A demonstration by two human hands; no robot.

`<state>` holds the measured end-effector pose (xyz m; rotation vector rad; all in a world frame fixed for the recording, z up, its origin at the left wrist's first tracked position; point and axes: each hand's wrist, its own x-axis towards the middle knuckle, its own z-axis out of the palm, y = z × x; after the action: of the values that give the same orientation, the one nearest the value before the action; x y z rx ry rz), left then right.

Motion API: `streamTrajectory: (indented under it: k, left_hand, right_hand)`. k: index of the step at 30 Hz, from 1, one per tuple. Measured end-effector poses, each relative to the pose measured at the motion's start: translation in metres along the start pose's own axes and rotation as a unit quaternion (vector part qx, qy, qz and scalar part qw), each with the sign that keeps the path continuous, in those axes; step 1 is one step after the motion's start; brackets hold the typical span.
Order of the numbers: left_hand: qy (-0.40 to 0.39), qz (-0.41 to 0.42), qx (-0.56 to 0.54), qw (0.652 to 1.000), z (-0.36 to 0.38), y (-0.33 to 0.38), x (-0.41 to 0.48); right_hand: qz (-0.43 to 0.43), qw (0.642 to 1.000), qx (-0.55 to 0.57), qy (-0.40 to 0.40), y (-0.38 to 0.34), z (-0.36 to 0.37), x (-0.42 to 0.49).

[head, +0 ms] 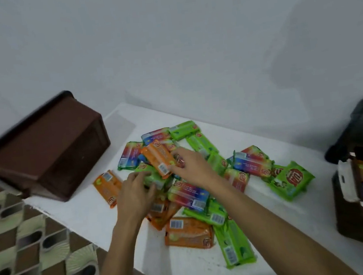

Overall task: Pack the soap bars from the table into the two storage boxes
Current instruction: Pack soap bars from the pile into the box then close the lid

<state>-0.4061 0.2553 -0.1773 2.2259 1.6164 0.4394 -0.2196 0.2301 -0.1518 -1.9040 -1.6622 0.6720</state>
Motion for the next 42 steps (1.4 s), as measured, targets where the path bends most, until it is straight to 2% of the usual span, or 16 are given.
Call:
streamTrajectory:
  k: [5, 8, 12, 15, 17, 19, 22, 25, 27, 29, 32, 35, 37, 39, 42]
  left_hand:
    - [-0.047, 0.007, 0.028, 0.998, -0.001, -0.026, -0.015]
    - [-0.089, -0.023, 0.050, 0.994, 0.006, -0.028, -0.017]
    - [-0.086, -0.031, 0.073, 0.993, 0.009, -0.022, -0.020]
    - [-0.092, -0.027, 0.078, 0.992, 0.007, -0.019, -0.020]
    - [-0.097, -0.016, 0.071, 0.993, 0.005, -0.018, -0.020]
    - [-0.093, -0.017, 0.023, 0.995, 0.001, -0.019, -0.020]
    - [-0.066, -0.037, -0.090, 0.993, -0.007, -0.023, -0.019]
    - [-0.043, -0.052, -0.174, 0.982, -0.017, -0.022, -0.017]
    - [-0.027, -0.087, -0.291, 0.952, -0.024, -0.015, -0.017]
    - [-0.015, -0.138, -0.426, 0.894, -0.028, -0.003, -0.019]
    - [-0.037, -0.194, -0.597, 0.777, -0.031, 0.016, -0.024]
    - [-0.098, -0.189, -0.734, 0.645, -0.033, 0.038, -0.026]
    - [-0.126, -0.171, -0.789, 0.576, -0.031, 0.051, -0.024]
    - [-0.131, -0.162, -0.811, 0.546, -0.028, 0.063, -0.022]
    - [-0.147, -0.139, -0.810, 0.551, -0.023, 0.085, -0.020]
  right_hand:
    - [-0.002, 0.995, -0.091, -0.031, -0.007, 0.035, 0.027]
    - [0.005, 0.996, -0.089, -0.016, -0.007, 0.048, 0.032]
    - [-0.002, 0.995, -0.100, 0.022, -0.008, 0.054, 0.032]
    - [-0.001, 0.994, -0.104, 0.020, -0.010, 0.049, 0.033]
    - [0.008, 0.998, -0.055, 0.012, -0.010, 0.039, 0.030]
    - [0.034, 0.998, 0.050, 0.004, -0.010, 0.027, 0.024]
    - [0.065, 0.976, 0.207, -0.010, -0.005, 0.014, 0.012]
    - [0.087, 0.951, 0.297, -0.006, 0.001, 0.001, 0.003]
    - [0.105, 0.919, 0.379, -0.009, 0.002, -0.008, -0.004]
    - [0.119, 0.885, 0.450, -0.005, 0.003, -0.017, -0.011]
    - [0.117, 0.857, 0.501, -0.006, 0.007, -0.027, -0.019]
    - [0.110, 0.848, 0.518, 0.015, 0.010, -0.041, -0.031]
    - [0.099, 0.857, 0.505, 0.034, 0.013, -0.054, -0.041]
    - [0.086, 0.874, 0.476, 0.053, 0.019, -0.067, -0.052]
    - [0.079, 0.893, 0.433, 0.088, 0.033, -0.089, -0.069]
